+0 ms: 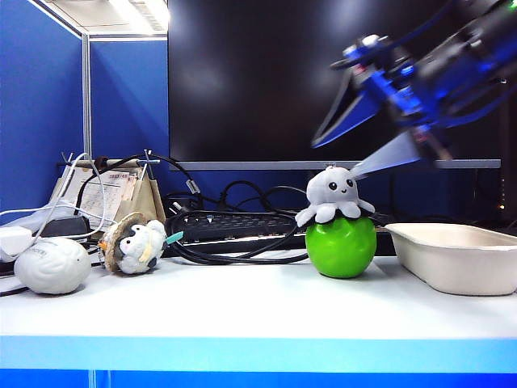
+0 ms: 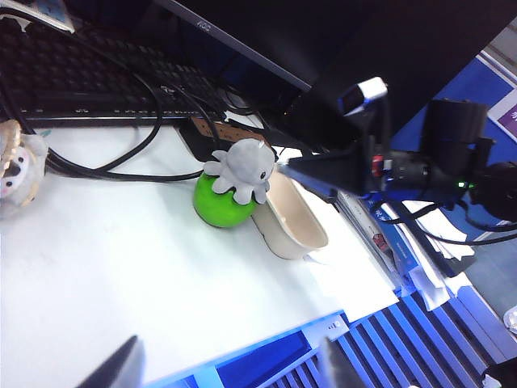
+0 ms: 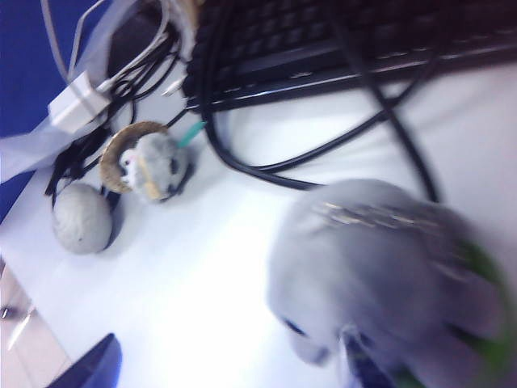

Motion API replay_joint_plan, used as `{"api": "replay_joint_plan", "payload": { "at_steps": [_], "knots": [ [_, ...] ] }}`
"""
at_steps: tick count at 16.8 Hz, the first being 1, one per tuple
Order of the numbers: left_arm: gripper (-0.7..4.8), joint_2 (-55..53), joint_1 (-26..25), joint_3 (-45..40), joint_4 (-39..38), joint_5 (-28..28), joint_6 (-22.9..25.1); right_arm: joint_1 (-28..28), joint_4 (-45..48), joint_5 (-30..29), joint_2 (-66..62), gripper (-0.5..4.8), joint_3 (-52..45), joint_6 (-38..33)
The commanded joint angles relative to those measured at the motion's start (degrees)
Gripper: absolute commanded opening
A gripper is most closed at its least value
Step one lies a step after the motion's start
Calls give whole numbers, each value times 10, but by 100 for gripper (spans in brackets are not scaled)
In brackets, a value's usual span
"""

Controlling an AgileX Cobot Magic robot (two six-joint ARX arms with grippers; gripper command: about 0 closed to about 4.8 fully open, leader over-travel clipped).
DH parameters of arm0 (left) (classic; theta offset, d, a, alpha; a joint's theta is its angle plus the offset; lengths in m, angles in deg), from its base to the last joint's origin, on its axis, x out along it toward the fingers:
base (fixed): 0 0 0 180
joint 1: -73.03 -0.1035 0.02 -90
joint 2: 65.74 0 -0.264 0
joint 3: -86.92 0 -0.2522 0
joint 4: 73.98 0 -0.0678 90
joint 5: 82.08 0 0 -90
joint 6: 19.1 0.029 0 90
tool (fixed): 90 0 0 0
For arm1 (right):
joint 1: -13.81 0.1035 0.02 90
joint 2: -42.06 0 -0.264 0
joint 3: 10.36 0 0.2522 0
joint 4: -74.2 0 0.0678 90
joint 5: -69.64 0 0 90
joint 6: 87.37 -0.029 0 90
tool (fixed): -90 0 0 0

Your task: Identity fluffy octopus among items on the table, put them into the paper lunch box.

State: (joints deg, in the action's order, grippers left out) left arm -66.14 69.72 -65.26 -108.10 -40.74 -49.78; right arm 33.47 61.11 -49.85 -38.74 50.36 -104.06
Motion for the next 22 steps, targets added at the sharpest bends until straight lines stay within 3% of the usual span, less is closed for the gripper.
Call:
{"api": "replay_joint_plan", "payload": {
  "at_steps": [1, 2, 4, 8, 16, 22],
  "knots": [
    [283, 0, 0, 3, 9, 0, 0, 9, -27, 7, -30, 381, 45, 4],
    [283, 0, 0, 3, 9, -1, 0, 9, -50, 36, -39, 405, 69, 9],
    [283, 0, 0, 3, 9, -2, 0, 9, -61, 69, -40, 406, 86, 19],
    [283, 0, 0, 3, 9, -2, 0, 9, -81, 78, -40, 407, 104, 32],
    [283, 0, 0, 3, 12, -1, 0, 27, -82, 35, -72, 407, 127, 28],
    [283, 0, 0, 3, 12, -1, 0, 101, -92, 15, -150, 407, 230, 5]
  ]
}}
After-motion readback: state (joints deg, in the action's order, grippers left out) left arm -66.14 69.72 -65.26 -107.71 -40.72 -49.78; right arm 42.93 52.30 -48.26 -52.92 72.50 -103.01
